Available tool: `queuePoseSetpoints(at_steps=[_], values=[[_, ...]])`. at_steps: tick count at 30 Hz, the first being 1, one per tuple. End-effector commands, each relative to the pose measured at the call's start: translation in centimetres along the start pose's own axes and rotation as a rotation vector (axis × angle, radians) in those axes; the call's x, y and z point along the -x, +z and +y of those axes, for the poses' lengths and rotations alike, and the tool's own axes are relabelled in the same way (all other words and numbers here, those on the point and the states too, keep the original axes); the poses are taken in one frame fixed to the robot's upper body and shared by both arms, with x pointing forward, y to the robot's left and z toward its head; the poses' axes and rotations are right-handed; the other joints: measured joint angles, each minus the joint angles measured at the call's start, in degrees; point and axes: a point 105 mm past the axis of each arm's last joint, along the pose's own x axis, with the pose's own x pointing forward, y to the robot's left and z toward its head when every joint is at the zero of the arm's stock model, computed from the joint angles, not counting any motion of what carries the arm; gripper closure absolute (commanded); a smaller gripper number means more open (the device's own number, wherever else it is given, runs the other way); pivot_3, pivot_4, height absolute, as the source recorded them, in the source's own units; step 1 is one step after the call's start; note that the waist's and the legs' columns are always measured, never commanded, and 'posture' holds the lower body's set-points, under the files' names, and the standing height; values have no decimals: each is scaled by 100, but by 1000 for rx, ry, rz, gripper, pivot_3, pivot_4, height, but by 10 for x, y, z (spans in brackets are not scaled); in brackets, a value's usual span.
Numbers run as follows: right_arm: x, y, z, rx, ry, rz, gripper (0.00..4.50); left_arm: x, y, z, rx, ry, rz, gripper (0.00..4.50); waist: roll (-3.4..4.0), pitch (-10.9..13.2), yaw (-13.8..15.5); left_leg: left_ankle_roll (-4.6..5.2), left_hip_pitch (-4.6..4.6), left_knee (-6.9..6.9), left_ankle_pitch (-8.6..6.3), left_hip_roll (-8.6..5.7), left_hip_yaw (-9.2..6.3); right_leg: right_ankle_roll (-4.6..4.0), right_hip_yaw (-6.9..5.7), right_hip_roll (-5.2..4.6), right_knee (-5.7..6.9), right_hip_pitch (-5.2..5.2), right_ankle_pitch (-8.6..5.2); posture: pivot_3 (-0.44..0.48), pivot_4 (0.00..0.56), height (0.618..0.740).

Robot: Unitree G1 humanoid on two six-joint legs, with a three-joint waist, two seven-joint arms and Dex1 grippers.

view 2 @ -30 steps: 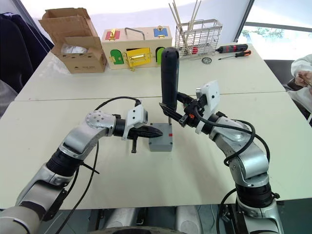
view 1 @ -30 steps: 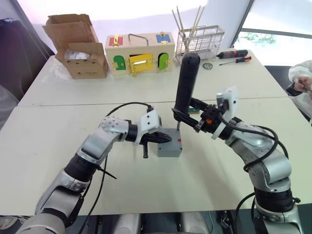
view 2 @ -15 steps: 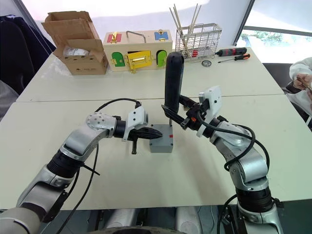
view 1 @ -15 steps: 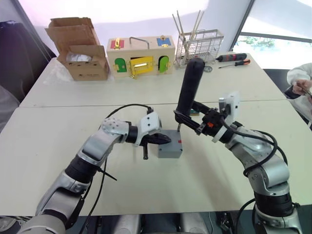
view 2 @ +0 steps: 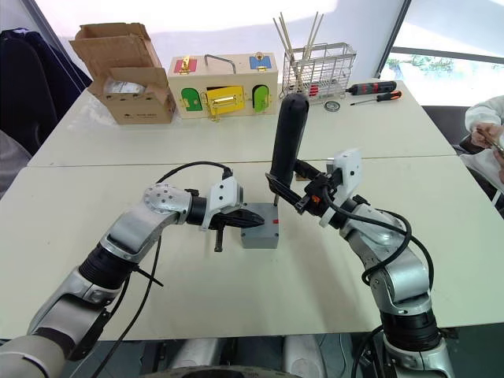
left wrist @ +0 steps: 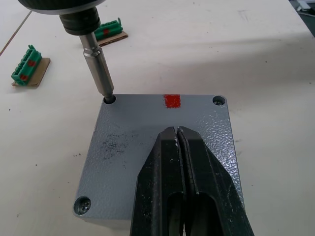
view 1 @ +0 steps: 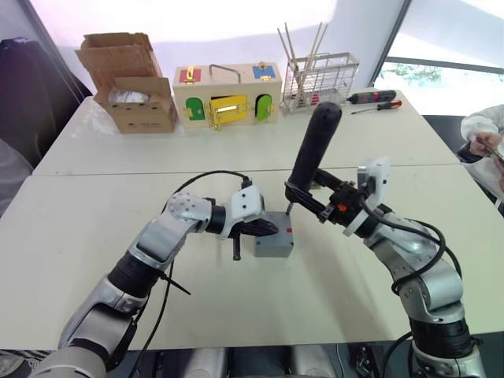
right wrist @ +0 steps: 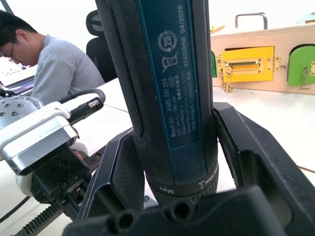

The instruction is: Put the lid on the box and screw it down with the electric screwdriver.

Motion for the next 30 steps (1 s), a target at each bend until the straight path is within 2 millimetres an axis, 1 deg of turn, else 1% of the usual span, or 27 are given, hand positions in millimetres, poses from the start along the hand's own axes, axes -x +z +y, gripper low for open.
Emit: queuePoseSetpoints(at_steps=[1,13,20,22,24,26,30], values=[[6,-48,10,-100,15,181,2611,-2,-10,-7,12,-21,38,4500,-1,-7,-1,0,0,-1,0,0,0,0,0,0,-2,1,0,0,150,730],[5,-48,6,-87,10,183,2611,-1,-12,-8,20,-17,43,4500,-6,-17,1,0,1,-4,0,2,-4,0,-4,0,-22,11,-1,0,150,730],[5,-41,-3,-67,-12,170,2611,-1,-13,-7,28,-8,41,4500,-6,-17,1,1,1,-5,-1,2,-5,0,-5,0,-29,14,-1,0,150,730],[4,-27,-14,-47,-34,137,2611,-1,-14,-5,38,7,38,4500,-5,-17,3,1,1,-5,-1,2,-6,0,-5,-1,-31,15,-1,0,150,730],[2,1,-28,-32,-56,78,2611,3,-15,-2,57,35,30,4500,-4,-15,5,1,1,-5,-1,2,-5,0,-5,-2,-33,16,0,0,150,730],[1,25,-34,-30,-36,40,2611,9,-12,0,79,61,5,4500,9,-1,16,1,-3,-5,-1,1,-6,0,-4,-4,-35,15,0,0,150,730],[2,71,-39,-24,18,-29,2611,24,1,7,144,123,-88,4500,37,62,57,0,-31,-5,-1,-3,-8,0,-5,-9,-35,-11,1,0,150,730]])
